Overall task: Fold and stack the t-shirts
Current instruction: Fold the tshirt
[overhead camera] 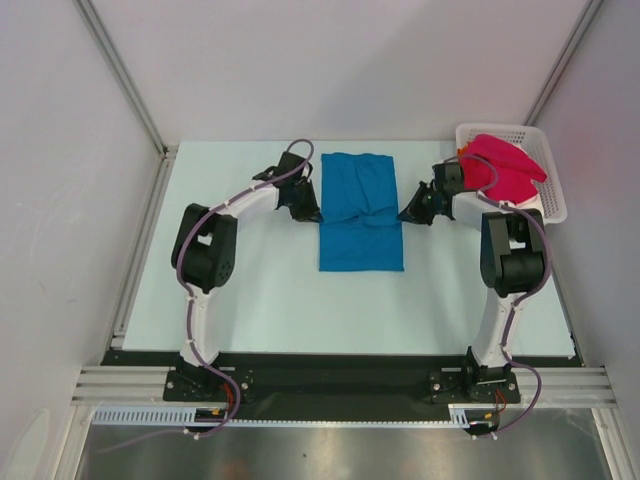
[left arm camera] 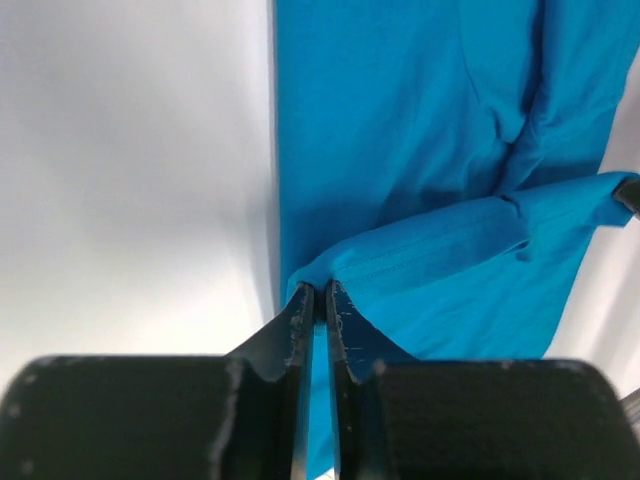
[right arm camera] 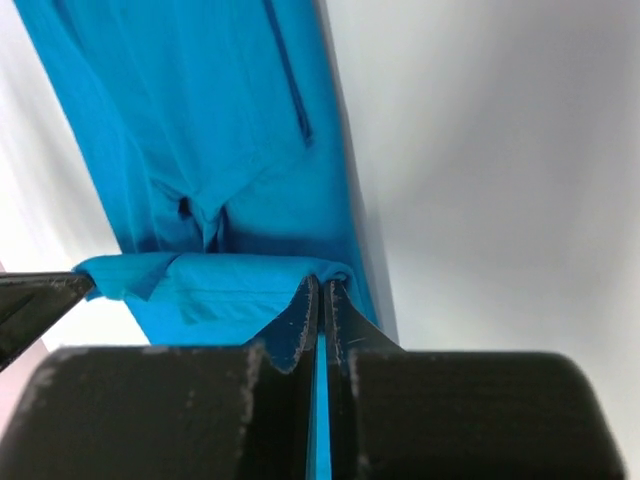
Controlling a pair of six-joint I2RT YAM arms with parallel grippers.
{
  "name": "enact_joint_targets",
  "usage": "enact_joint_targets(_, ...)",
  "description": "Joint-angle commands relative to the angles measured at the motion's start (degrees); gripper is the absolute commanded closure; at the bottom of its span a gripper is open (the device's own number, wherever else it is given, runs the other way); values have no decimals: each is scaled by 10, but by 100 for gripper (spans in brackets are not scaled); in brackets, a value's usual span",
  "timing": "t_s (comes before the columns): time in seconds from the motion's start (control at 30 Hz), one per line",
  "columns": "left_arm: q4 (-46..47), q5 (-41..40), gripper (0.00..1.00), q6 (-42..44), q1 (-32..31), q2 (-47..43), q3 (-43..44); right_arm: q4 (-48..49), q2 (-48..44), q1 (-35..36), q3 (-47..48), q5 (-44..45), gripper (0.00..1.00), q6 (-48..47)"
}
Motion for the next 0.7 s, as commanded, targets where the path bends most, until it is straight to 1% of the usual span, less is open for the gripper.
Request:
enact_joint_targets(0.0, -33, -31, 80, 27, 8, 0, 41, 8, 17, -9, 48, 4, 97, -21)
enact_joint_targets(0.03, -39, -59, 78, 28, 8, -7, 39, 3, 18, -10, 56, 15, 88, -30)
enact_joint_targets(0.1, -41, -84, 71, 30, 11, -46, 14, -31, 10, -10, 80, 29, 80, -41)
enact_joint_targets(0.13, -41, -93, 66, 30, 11, -65, 2, -42, 1, -10, 85, 45, 73, -54)
enact_joint_targets(0.17, -40, -116, 58, 31, 12, -104, -13, -56, -10, -9, 86, 59, 69, -59)
enact_joint_targets(0.2, -38, -123, 54, 31, 13, -124, -43, -60, -38, -9, 79, 71, 66, -63)
enact_joint_targets(0.23, -34, -124, 52, 33, 13, -143, -60, -63, -54, -6, 72, 91, 59, -70)
enact_joint_targets(0.27, -30, -122, 50, 32, 13, -165, -77, -70, -68, -2, 65, 102, 56, -75)
enact_joint_targets(0.3, -20, -115, 50, 28, 12, -203, -117, -75, -96, 5, 51, 111, 54, -80)
enact_joint_targets(0.33, -12, -107, 50, 26, 12, -225, -139, -77, -108, 22, 41, 132, 51, -86)
enact_joint_targets(0.37, -5, -101, 50, 22, 11, -246, -159, -86, -119, 32, 34, 142, 51, -95)
enact_joint_targets(0.4, 8, -86, 50, 16, 7, -282, -199, -90, -129, 44, 27, 152, 50, -96)
enact_joint_targets(0.43, 14, -80, 50, 14, 4, -300, -218, -87, -148, 56, 2, 168, 50, -96)
enact_joint_targets(0.47, 21, -79, 50, 11, -3, -316, -236, -69, -159, 86, -12, 176, 50, -90)
enact_joint_targets(0.53, 29, -78, 51, 6, -20, -366, -288, -45, -175, 120, -53, 204, 50, -83)
enact_joint_targets(0.57, 37, -78, 51, 3, -28, -384, -307, -24, -176, 162, -64, 234, 50, -80)
enact_joint_targets(0.6, 41, -76, 51, -7, -42, -399, -342, -17, -174, 178, -70, 252, 50, -76)
enact_joint_targets(0.67, 45, -73, 51, -20, -57, -441, -372, 1, -156, 222, -73, 300, 50, -76)
